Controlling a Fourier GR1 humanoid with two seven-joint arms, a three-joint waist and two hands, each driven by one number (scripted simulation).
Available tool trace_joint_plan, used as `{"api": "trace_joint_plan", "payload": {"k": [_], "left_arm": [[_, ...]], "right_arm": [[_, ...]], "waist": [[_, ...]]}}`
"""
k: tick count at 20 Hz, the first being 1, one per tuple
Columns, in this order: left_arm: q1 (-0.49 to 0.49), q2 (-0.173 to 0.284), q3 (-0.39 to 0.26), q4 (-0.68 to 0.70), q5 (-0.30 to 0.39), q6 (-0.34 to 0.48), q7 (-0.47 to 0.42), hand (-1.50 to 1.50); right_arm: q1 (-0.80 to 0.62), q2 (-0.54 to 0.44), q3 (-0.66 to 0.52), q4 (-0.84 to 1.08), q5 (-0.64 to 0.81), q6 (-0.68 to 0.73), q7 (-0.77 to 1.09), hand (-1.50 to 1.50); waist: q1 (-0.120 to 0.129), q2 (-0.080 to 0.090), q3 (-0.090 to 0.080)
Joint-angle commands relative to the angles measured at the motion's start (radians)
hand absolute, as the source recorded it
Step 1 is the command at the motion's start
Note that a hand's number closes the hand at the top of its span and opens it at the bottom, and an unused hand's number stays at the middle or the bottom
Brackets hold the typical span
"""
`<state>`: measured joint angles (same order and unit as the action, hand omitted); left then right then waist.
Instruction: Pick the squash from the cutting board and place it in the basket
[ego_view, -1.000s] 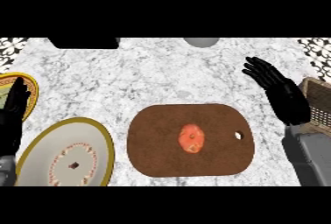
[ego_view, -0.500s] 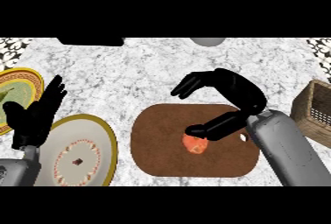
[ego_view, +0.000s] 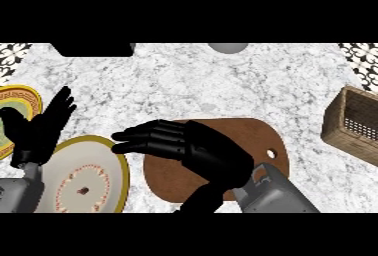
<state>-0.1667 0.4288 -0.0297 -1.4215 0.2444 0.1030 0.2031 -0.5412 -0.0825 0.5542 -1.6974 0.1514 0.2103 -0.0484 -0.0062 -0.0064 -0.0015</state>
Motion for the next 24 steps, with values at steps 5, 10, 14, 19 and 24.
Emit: {"api": "trace_joint_plan", "payload": {"k": [5, 10, 14, 19, 24], "left_arm": [[0.01, 0.0, 0.022, 0.033, 0.014, -0.017, -0.016, 0.0], [-0.034, -0.008, 0.029, 0.061, -0.001, -0.007, -0.013, 0.0], [-0.021, -0.002, 0.028, 0.049, -0.007, -0.024, -0.025, 0.0], [0.007, 0.02, 0.05, 0.017, 0.005, -0.056, -0.01, 0.0], [-0.054, -0.019, 0.061, 0.131, -0.016, -0.063, -0.056, 0.0]], "right_arm": [[-0.282, -0.193, -0.055, -0.049, 0.211, 0.131, 0.431, -1.5], [-0.44, -0.26, -0.197, -0.051, 0.107, 0.321, 0.665, -1.5], [-0.473, -0.312, -0.248, 0.018, -0.105, 0.554, 0.728, -1.5], [-0.511, -0.363, -0.344, 0.082, -0.295, 0.712, 0.773, -1.5], [-0.388, -0.389, -0.394, -0.034, -0.454, 0.698, 0.836, -1.5]], "waist": [[-0.01, -0.012, -0.004], [-0.008, -0.001, -0.001], [-0.003, 0.0, 0.0], [0.007, 0.002, 0.001], [-0.009, 0.003, 0.001]]}}
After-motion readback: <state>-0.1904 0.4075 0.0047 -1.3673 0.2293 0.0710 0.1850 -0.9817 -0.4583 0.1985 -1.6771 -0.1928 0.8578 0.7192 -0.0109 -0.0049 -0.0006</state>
